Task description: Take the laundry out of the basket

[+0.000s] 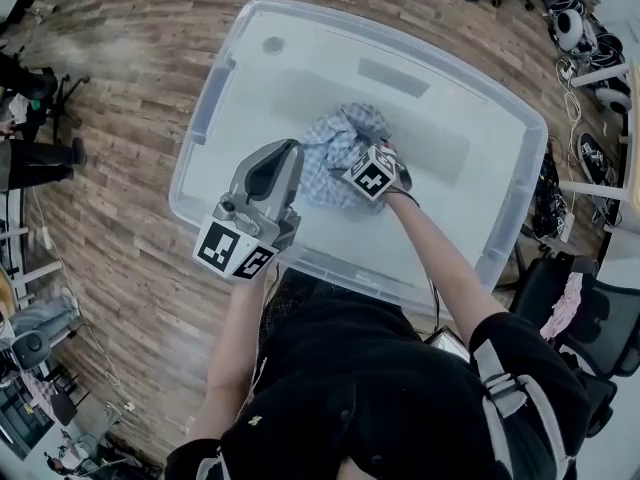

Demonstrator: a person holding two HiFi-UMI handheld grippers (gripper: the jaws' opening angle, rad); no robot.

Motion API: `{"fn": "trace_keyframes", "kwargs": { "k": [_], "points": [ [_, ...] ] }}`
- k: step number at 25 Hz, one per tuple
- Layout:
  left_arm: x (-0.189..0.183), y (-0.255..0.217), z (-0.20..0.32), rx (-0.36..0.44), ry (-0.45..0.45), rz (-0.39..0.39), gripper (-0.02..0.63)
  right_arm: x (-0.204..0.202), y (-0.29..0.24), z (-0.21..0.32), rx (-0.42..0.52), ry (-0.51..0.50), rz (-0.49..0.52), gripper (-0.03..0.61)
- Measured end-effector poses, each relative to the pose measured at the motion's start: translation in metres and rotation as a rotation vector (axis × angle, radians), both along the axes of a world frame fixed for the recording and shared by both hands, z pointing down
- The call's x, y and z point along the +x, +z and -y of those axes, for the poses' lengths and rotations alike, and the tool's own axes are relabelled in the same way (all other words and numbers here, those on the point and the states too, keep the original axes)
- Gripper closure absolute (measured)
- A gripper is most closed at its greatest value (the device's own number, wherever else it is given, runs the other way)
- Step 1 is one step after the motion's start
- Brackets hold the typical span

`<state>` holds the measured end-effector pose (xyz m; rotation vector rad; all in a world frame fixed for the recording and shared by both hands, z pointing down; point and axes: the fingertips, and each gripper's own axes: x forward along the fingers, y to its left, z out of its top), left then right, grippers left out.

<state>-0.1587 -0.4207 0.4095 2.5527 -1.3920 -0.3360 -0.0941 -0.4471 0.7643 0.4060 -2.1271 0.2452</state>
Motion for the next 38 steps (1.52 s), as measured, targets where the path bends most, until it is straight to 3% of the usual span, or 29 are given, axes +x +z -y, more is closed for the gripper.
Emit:
{"fn": "trace_keyframes", "kwargs": {
  "k": [9,13,16,20,26,38],
  "points": [
    [-0.001,-0.002,0.0,0.013,-0.008,0.002,0.607,-0.002,0.004,0.004,0.009,0.04,-0.091,0.141],
    [-0.003,-0.002,-0.001,0.02,-0.016,-0.009,0.607,-0.007,0.005,-0.002,-0.015,0.042,-0.088,0.258],
    [-0.003,-0.003,-0.002,0.026,-0.02,-0.009,0.606,-0.015,0.003,-0.011,-0.033,0.024,-0.079,0.393],
    [-0.003,-0.004,-0.003,0.035,-0.019,-0.005,0.606,-0.017,0.003,-0.011,-0.023,0.017,-0.08,0.453],
    [0.0,-0.006,-0.004,0.051,-0.016,0.004,0.606,-0.012,-0.011,-0.004,-0.063,0.096,0.0,0.463],
    [-0.004,-0.009,-0.007,0.074,-0.015,-0.009,0.607,-0.003,-0.108,0.03,0.039,0.253,0.236,0.468]
  ]
}}
